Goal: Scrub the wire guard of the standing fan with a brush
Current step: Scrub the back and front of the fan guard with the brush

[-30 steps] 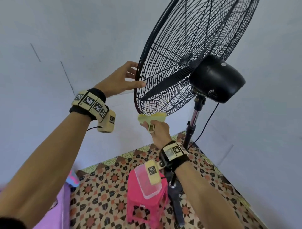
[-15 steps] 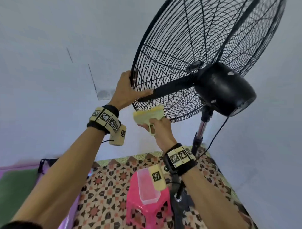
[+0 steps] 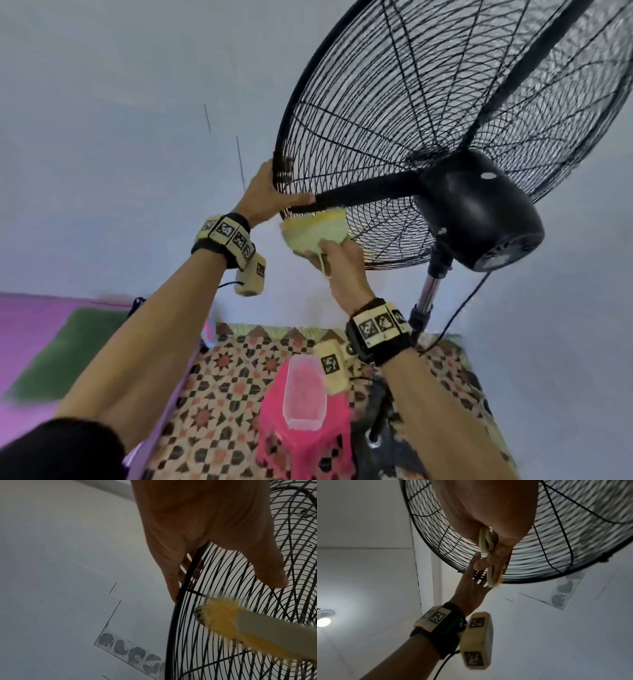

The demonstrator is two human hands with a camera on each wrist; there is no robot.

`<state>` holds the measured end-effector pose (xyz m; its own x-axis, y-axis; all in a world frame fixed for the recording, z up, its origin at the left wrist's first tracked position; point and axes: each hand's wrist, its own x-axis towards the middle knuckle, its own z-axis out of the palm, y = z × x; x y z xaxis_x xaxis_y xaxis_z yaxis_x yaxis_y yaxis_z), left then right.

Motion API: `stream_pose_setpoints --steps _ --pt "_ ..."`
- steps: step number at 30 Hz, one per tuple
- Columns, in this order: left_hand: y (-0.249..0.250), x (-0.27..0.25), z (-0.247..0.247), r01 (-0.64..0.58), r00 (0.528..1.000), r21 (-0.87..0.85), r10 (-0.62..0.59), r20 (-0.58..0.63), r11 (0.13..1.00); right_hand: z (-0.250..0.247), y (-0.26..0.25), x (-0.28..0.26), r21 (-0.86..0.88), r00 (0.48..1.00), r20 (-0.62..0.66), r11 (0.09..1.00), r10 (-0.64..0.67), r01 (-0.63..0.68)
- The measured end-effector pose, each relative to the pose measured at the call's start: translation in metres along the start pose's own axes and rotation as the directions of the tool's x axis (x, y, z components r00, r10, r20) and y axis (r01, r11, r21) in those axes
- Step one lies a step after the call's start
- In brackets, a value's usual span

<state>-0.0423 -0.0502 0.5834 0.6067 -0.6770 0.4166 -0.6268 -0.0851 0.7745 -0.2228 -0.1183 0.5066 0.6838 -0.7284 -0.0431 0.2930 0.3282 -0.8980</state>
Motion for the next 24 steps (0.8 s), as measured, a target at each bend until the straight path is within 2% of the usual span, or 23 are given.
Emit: stream_pose_setpoints --steps 5,7,11,13,17,20,22,24 --pt "-0.001 -0.007 0.006 0.028 0.999 -0.027 -0.029 -0.02 0.999 -0.031 0.032 0.006 -0.128 0.975 -0.207 0.986 0.08 -0.107" --pt "-0.004 -0.008 0.006 0.026 1.0 -0.039 -0.027 -0.017 0.999 -0.025 0.029 0.012 -0.167 0.972 -0.223 0.979 0.078 -0.117" --pt "-0.007 -0.001 0.006 0.021 1.0 -0.058 -0.022 -0.019 0.998 0.002 -0.007 0.001 -0.154 1.0 -0.026 0.988 -0.009 0.004" --pt "-0.01 0.002 0.008 0.01 1.0 -0.058 -0.011 -0.021 0.998 -0.003 -0.016 -0.007 -0.181 0.997 0.022 0.981 -0.073 0.076" --pt "-0.019 0.0 0.014 0.009 1.0 -0.11 -0.01 -0.004 0.994 -0.027 -0.009 -0.006 -0.261 0.969 -0.097 0.945 -0.227 0.195" --pt "-0.025 -0.003 0.02 0.004 1.0 -0.193 -0.01 -0.028 0.981 -0.027 -0.005 0.004 -0.308 0.944 -0.086 0.909 -0.319 0.28" --pt "-0.026 -0.003 0.023 0.002 0.999 -0.254 -0.01 -0.031 0.967 -0.033 0.004 0.011 -0.386 0.951 -0.102 0.892 -0.293 0.234" --pt "-0.026 -0.002 0.024 0.007 1.0 -0.281 -0.014 -0.023 0.96 -0.046 0.013 0.013 -0.411 0.961 -0.188 0.905 -0.202 0.11"
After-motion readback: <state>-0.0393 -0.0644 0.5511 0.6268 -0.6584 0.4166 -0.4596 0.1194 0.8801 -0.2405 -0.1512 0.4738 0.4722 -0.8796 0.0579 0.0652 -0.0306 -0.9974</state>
